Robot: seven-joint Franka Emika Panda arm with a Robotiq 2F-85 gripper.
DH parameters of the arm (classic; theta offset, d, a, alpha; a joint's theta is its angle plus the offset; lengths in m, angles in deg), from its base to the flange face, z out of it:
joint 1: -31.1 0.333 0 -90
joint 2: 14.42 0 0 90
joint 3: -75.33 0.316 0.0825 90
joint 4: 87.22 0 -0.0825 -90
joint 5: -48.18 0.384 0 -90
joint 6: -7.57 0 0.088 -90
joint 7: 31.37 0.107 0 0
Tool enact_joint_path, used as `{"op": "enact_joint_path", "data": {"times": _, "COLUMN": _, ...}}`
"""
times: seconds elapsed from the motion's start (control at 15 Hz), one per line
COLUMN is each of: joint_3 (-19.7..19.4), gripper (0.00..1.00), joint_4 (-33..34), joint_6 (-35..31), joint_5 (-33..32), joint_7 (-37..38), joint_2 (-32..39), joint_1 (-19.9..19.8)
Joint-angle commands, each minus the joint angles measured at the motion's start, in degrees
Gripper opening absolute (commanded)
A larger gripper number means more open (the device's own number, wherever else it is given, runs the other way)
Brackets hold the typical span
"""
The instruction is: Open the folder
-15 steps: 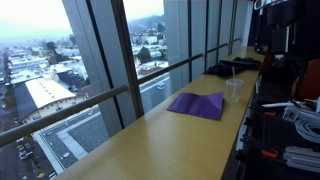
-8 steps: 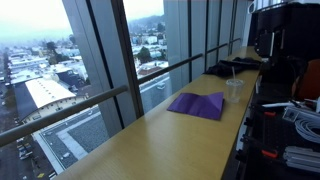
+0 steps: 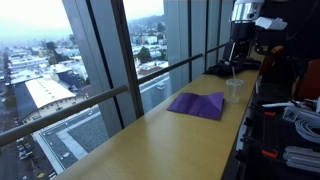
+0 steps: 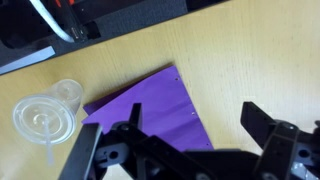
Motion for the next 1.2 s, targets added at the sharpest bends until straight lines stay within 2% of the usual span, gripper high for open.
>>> {"op": "enact_joint_path", "data": {"times": 0.0, "joint_3": -0.77, "gripper": 1.00, "joint_4": 6.14, "joint_6": -5.53, "joint_5": -2.82, "joint_7": 1.30, "joint_2": 10.16, "joint_1": -1.10}}
{"op": "enact_joint_path", "data": {"times": 0.13, "joint_3": -1.77, "gripper": 1.00, "joint_4": 10.45, "joint_6": -5.86, "joint_5": -4.83, "joint_7": 1.61, "joint_2": 15.13, "joint_1": -1.58}}
{"op": "enact_joint_path", "data": {"times": 0.33, "joint_3": -4.32, "gripper": 1.00, "joint_4": 18.29, "joint_6": -2.96, "joint_5": -7.55, "joint_7": 1.42, "joint_2": 21.94, "joint_1": -1.90}}
{"op": "enact_joint_path", "data": {"times": 0.6, "joint_3": -7.51, "gripper": 1.00, "joint_4": 27.58, "joint_6": 0.63, "joint_5": -7.64, "joint_7": -1.75, "joint_2": 29.98, "joint_1": -2.05}}
{"op": "enact_joint_path", "data": {"times": 0.93, "joint_3": -9.43, "gripper": 1.00, "joint_4": 38.90, "joint_6": 8.05, "joint_5": -6.36, "joint_7": -10.17, "joint_2": 38.83, "joint_1": -4.19}}
{"op": "enact_joint_path", "data": {"times": 1.13, "joint_3": -9.19, "gripper": 1.00, "joint_4": 45.01, "joint_6": 11.65, "joint_5": -5.07, "joint_7": -17.77, "joint_2": 42.93, "joint_1": -7.07}}
